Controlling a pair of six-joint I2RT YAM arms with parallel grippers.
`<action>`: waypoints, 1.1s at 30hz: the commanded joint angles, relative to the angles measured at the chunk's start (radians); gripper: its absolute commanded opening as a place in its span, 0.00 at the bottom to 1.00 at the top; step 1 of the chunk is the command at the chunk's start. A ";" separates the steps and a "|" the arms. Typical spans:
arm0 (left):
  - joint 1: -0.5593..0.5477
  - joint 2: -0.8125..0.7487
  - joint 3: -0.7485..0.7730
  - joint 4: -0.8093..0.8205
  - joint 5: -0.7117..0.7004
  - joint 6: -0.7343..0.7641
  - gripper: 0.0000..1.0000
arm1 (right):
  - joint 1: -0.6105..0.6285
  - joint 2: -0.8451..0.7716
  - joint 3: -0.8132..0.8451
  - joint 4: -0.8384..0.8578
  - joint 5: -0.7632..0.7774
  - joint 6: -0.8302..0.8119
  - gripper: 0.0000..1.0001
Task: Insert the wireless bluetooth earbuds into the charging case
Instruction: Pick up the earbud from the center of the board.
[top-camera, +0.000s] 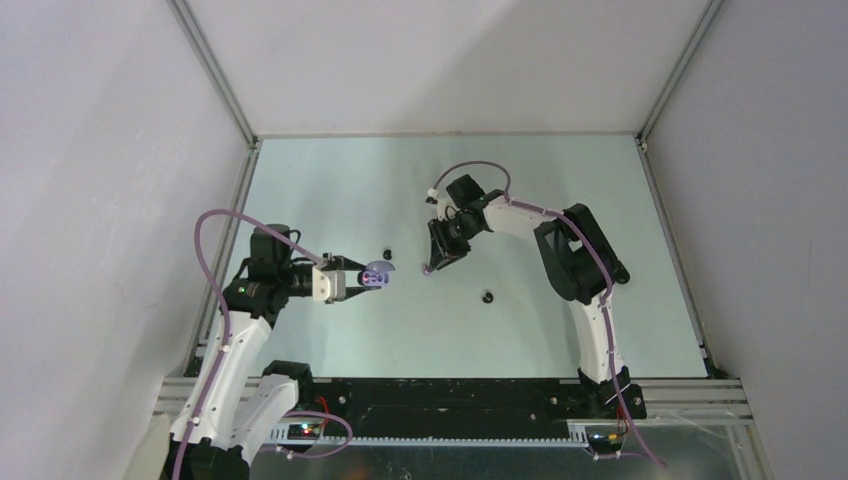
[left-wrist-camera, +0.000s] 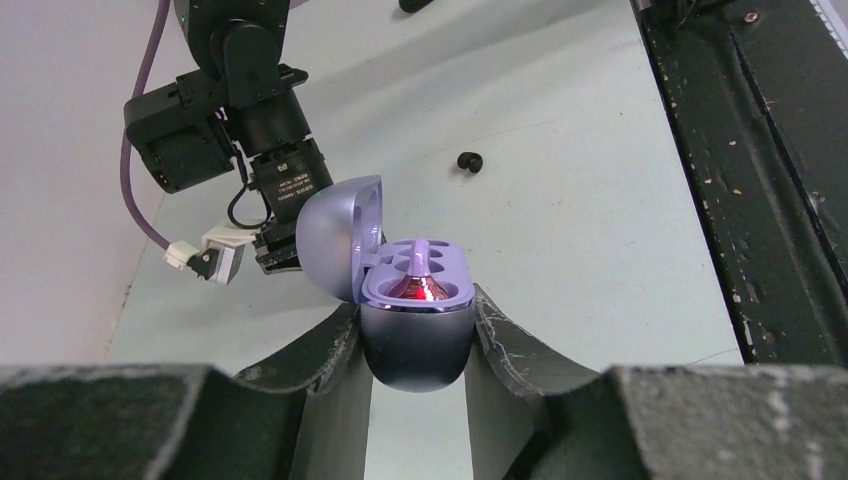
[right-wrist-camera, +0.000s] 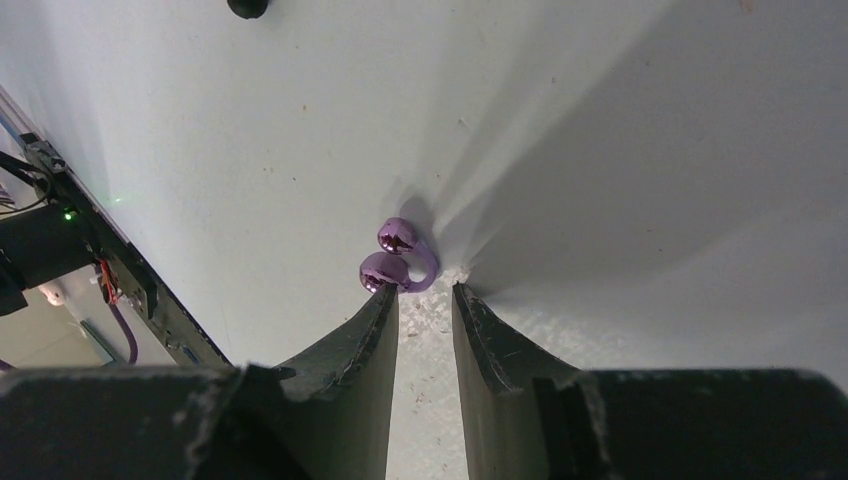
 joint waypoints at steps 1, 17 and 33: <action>0.010 -0.007 0.013 0.006 0.031 0.024 0.00 | 0.018 0.059 0.005 -0.015 0.045 -0.006 0.32; 0.013 -0.007 0.013 0.004 0.031 0.025 0.00 | 0.026 0.074 0.010 -0.007 0.021 -0.004 0.32; 0.015 -0.005 0.012 0.001 0.033 0.033 0.00 | 0.004 0.079 0.003 0.029 -0.056 0.044 0.32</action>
